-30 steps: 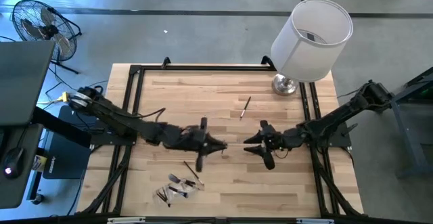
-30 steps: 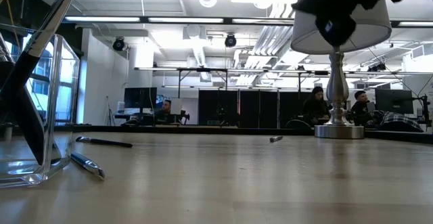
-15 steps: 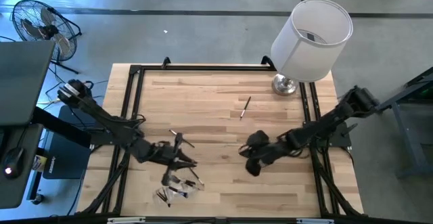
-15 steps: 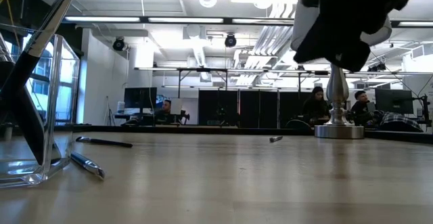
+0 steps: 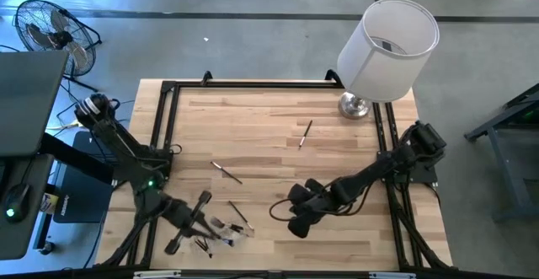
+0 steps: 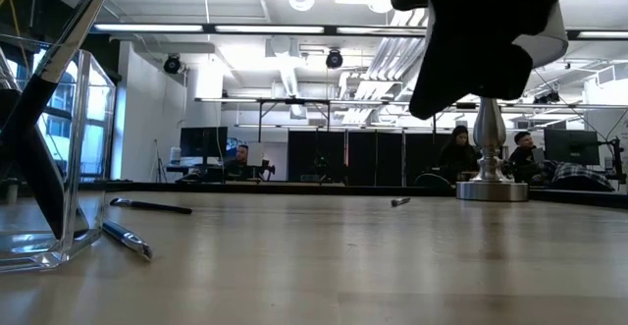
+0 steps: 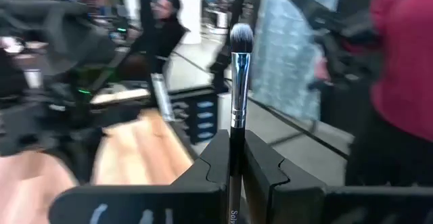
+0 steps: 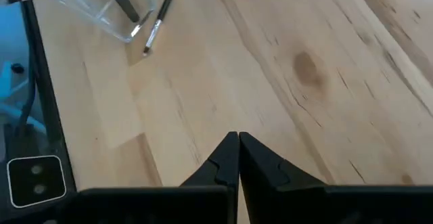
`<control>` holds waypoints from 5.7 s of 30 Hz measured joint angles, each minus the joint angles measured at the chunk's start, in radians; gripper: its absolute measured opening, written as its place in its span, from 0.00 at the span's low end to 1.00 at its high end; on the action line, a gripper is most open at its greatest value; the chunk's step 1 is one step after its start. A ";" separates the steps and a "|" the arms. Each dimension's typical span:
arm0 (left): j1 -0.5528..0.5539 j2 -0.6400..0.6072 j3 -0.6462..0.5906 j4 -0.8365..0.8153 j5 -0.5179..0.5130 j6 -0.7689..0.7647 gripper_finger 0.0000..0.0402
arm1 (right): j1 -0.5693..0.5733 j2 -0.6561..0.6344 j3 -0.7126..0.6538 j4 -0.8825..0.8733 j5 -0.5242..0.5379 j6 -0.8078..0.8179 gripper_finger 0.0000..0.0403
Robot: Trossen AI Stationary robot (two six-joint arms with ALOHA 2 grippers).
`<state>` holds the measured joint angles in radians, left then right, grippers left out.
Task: Pick & Place Makeup Supplies
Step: Put the silver makeup brush into the transparent organizer
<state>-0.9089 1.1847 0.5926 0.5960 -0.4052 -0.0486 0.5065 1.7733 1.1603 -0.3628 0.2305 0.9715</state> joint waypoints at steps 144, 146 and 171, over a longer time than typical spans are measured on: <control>0.523 -0.186 0.001 -0.777 -0.261 -0.604 0.01 | -0.498 -0.002 0.000 -0.214 -0.178 -0.554 0.02; 0.531 -0.184 0.001 -0.779 -0.259 -0.626 0.01 | -0.520 -0.002 0.000 -0.242 -0.168 -0.554 0.02; 0.530 -0.184 0.001 -0.895 -0.335 -0.453 0.01 | -0.631 -0.002 0.000 -0.290 -0.065 -0.389 0.03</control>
<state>-0.3786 1.0004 0.5934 -0.2987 -0.7402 -0.5014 -0.1249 1.7714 1.1599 -0.6528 0.1659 0.5826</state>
